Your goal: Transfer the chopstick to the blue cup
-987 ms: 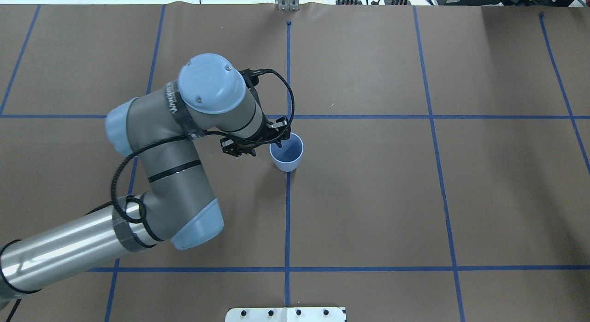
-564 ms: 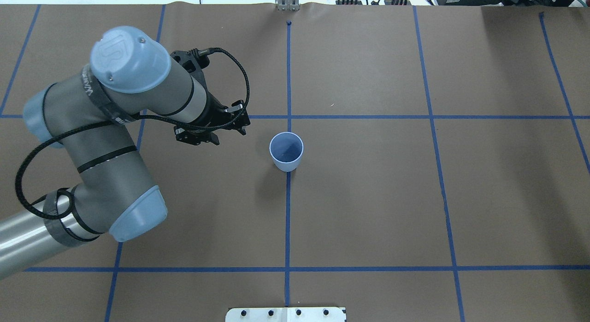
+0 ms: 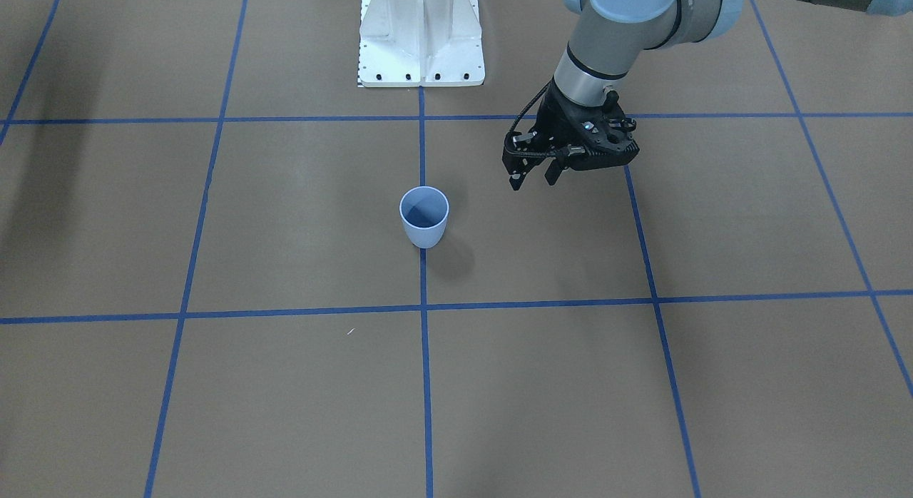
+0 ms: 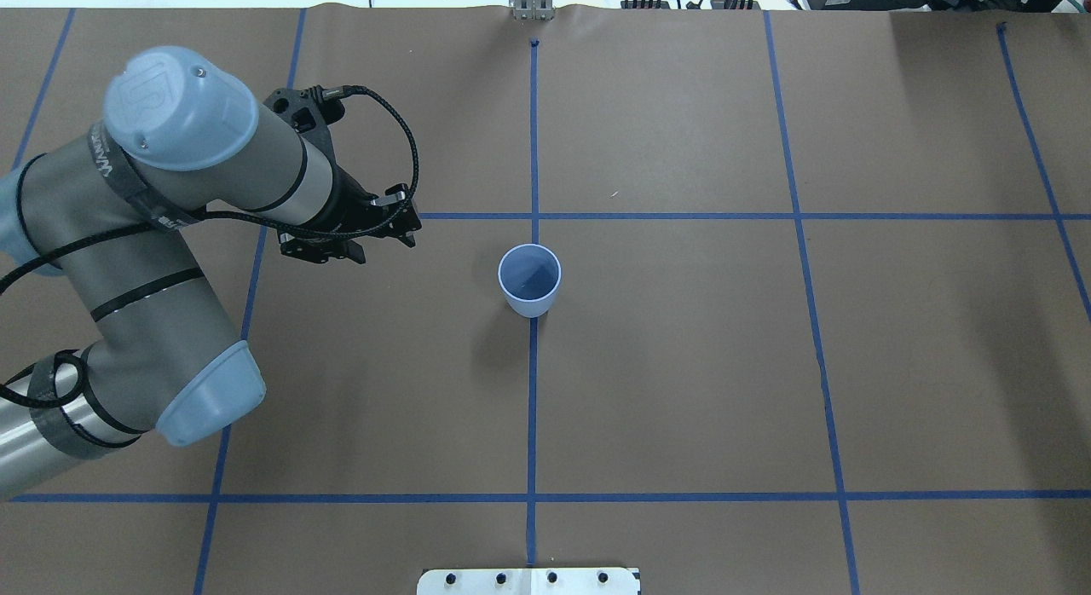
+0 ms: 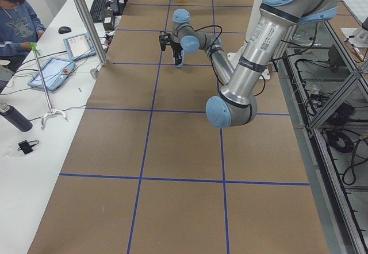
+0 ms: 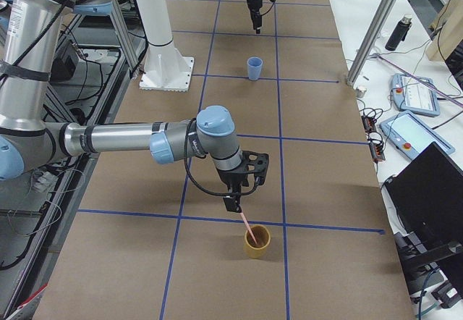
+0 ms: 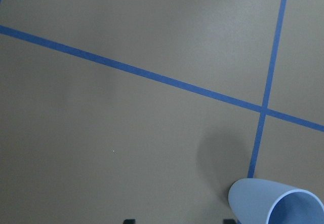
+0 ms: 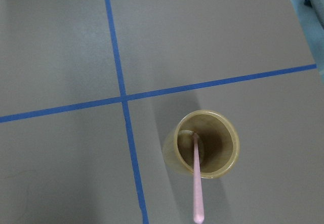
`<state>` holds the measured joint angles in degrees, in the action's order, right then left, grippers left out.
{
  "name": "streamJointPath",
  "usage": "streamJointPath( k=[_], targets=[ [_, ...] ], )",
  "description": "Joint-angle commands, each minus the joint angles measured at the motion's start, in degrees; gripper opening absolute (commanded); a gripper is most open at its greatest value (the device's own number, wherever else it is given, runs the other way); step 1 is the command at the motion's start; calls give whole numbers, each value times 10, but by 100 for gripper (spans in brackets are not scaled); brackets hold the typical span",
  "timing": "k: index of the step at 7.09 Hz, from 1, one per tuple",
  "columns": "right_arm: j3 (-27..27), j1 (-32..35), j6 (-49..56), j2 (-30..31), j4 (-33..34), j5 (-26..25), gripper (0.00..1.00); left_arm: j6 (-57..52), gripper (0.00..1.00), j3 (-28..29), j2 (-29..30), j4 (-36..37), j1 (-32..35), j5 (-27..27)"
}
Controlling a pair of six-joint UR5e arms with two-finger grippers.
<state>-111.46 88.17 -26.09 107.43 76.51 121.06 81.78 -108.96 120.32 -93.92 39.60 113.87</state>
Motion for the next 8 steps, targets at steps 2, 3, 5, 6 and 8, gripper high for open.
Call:
streamJointPath(
  k=[2, 3, 5, 6, 8],
  targets=[
    [26, -55, -48, -3, -10, -68, 99, -1, 66, 4, -1, 0, -2, -2],
    [42, -76, -70, -4, -39, -71, 99, 0, 66, 2, -1, 0, -2, -2],
    [56, -78, -66, -5, -51, -72, 80, -1, 66, 2, -2, 0, 0, -2],
    [56, -78, -62, -5, -51, -72, 67, 0, 66, 2, -2, 0, 0, -2],
    [58, -78, -60, -5, -51, -72, 36, 0, 67, 1, -2, 1, 0, -2]
  ],
)
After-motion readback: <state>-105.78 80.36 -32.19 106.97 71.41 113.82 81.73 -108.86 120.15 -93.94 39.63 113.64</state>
